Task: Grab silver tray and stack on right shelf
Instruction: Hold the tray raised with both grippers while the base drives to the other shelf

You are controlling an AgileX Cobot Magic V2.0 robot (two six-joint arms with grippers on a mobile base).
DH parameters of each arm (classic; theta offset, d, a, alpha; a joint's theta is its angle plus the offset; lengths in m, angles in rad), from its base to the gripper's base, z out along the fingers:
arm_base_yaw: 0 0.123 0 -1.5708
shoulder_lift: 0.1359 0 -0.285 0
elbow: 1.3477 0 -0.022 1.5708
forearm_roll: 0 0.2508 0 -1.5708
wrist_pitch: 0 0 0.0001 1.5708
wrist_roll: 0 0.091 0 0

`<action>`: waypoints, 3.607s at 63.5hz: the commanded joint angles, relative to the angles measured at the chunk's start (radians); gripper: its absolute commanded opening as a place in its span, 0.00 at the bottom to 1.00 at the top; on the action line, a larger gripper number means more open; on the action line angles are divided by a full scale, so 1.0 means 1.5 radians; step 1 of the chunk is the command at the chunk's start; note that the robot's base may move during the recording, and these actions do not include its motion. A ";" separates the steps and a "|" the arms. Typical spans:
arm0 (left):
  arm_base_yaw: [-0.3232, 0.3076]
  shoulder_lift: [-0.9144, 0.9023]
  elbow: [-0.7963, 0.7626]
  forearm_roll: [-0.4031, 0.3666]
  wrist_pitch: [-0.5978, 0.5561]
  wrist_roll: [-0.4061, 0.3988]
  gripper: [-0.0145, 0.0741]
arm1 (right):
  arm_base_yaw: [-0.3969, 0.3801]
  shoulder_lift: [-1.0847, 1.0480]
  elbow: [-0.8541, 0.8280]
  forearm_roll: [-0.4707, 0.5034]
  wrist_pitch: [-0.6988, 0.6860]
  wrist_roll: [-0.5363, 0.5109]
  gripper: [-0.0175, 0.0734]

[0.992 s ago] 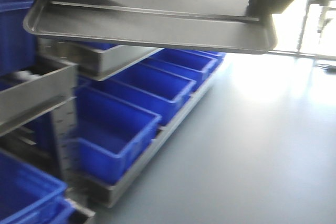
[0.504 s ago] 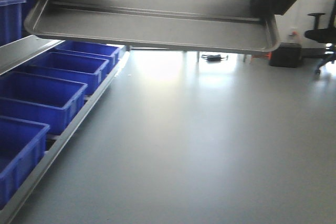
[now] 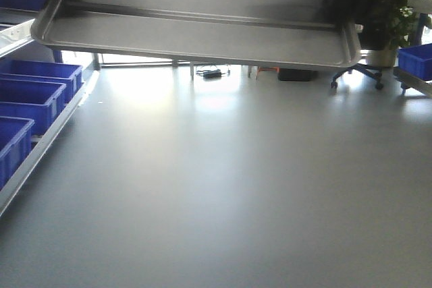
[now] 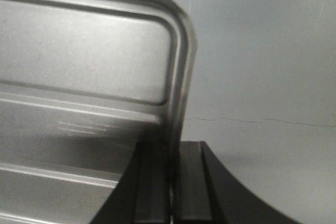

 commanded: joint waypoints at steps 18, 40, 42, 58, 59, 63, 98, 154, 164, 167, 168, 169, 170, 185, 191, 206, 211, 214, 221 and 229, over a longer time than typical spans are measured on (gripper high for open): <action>-0.002 -0.019 -0.022 0.030 -0.004 0.009 0.06 | -0.003 -0.024 -0.021 -0.040 -0.022 -0.011 0.25; -0.002 -0.019 -0.022 0.030 -0.004 0.009 0.06 | -0.003 -0.024 -0.021 -0.040 -0.022 -0.011 0.25; -0.002 -0.019 -0.022 0.030 -0.004 0.009 0.06 | -0.003 -0.024 -0.021 -0.040 -0.022 -0.011 0.25; -0.002 -0.019 -0.022 0.030 -0.004 0.009 0.06 | -0.003 -0.024 -0.021 -0.040 -0.022 -0.011 0.25; -0.002 -0.019 -0.022 0.030 -0.004 0.009 0.06 | -0.003 -0.024 -0.021 -0.040 -0.022 -0.011 0.25; -0.002 -0.019 -0.022 0.030 -0.004 0.009 0.06 | -0.003 -0.024 -0.021 -0.040 -0.022 -0.011 0.25; -0.002 -0.019 -0.022 0.030 -0.004 0.009 0.06 | -0.003 -0.024 -0.021 -0.040 -0.024 -0.011 0.25; -0.002 -0.019 -0.022 0.027 -0.004 0.009 0.06 | -0.003 -0.023 -0.021 -0.040 -0.025 -0.011 0.25; -0.002 -0.019 -0.022 0.027 -0.004 0.009 0.06 | -0.003 -0.023 -0.021 -0.040 -0.025 -0.011 0.25; -0.002 -0.019 -0.022 0.027 -0.004 0.009 0.06 | -0.003 -0.023 -0.021 -0.040 -0.025 -0.011 0.25; -0.002 -0.019 -0.022 0.027 -0.004 0.009 0.06 | -0.003 -0.023 -0.021 -0.040 -0.025 -0.011 0.25; -0.002 -0.019 -0.022 0.027 -0.004 0.009 0.06 | -0.003 -0.023 -0.021 -0.040 -0.025 -0.011 0.25; -0.002 -0.019 -0.022 0.027 -0.004 0.009 0.06 | -0.003 -0.023 -0.021 -0.040 -0.025 -0.011 0.25; -0.002 -0.019 -0.022 0.027 -0.004 0.009 0.06 | -0.004 -0.023 -0.021 -0.041 -0.025 -0.011 0.25; -0.002 -0.019 -0.022 0.027 -0.004 0.009 0.06 | -0.004 -0.023 -0.021 -0.041 -0.025 -0.011 0.25; -0.002 -0.019 -0.022 0.028 -0.004 0.009 0.06 | -0.004 -0.021 -0.021 -0.041 -0.024 -0.011 0.25; -0.002 -0.019 -0.022 0.028 -0.004 0.009 0.06 | -0.004 -0.020 -0.021 -0.041 -0.025 -0.011 0.25; -0.002 -0.019 -0.022 0.028 -0.004 0.009 0.06 | -0.004 -0.020 -0.021 -0.041 -0.024 -0.011 0.25; -0.002 -0.019 -0.022 0.027 -0.004 0.009 0.06 | -0.004 -0.020 -0.021 -0.041 -0.024 -0.011 0.25; -0.002 -0.019 -0.022 0.028 -0.004 0.009 0.06 | -0.004 -0.020 -0.021 -0.041 -0.024 -0.011 0.25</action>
